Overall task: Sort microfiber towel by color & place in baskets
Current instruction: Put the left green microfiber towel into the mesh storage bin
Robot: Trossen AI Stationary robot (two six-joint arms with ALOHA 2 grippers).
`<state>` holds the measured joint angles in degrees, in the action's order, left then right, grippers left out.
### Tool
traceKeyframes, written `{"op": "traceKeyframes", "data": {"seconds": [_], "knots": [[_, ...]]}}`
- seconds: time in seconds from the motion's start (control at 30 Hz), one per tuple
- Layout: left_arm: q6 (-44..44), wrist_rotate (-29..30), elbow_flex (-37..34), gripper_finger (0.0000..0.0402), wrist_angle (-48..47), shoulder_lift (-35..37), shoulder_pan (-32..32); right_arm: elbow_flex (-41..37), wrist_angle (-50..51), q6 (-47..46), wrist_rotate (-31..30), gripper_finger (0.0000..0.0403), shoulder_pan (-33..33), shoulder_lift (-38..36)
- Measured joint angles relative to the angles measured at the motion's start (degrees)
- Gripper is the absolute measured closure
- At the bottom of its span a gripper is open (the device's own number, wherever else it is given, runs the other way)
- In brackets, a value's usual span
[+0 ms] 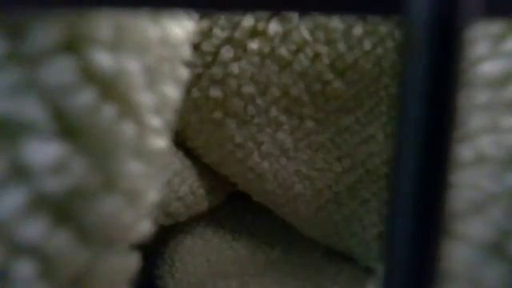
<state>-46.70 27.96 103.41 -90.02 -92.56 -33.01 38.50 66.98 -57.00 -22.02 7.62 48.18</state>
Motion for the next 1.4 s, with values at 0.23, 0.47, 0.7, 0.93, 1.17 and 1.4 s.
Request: {"op": "traceKeyframes", "data": {"seconds": [0.23,0.47,0.7,0.93,1.17,1.4], "knots": [[-8.6,0.0,-17.1,0.0299,1.5,11.5,0.0,0.2,-0.4,0.0,0.0,0.0335,0.0,0.0],[-11.8,-1.9,-31.3,0.0299,4.0,21.5,0.0,0.2,-0.7,-4.6,-0.4,0.0335,0.0,0.0],[-17.6,-5.1,-44.4,0.0299,6.7,29.9,0.0,0.2,-1.4,-8.7,-0.4,0.0335,0.0,0.0],[-20.6,-10.7,-56.2,0.0299,12.7,36.9,0.0,0.2,-1.6,-12.1,-0.4,0.0335,0.0,0.0],[-22.4,-15.5,-64.1,0.0299,23.4,39.7,0.0,0.2,-1.8,-12.9,-0.4,0.0335,0.0,0.0],[-20.4,-14.5,-63.0,0.0299,23.9,38.6,0.0,0.2,-2.0,-12.9,-0.4,0.0335,0.0,0.0]]}}
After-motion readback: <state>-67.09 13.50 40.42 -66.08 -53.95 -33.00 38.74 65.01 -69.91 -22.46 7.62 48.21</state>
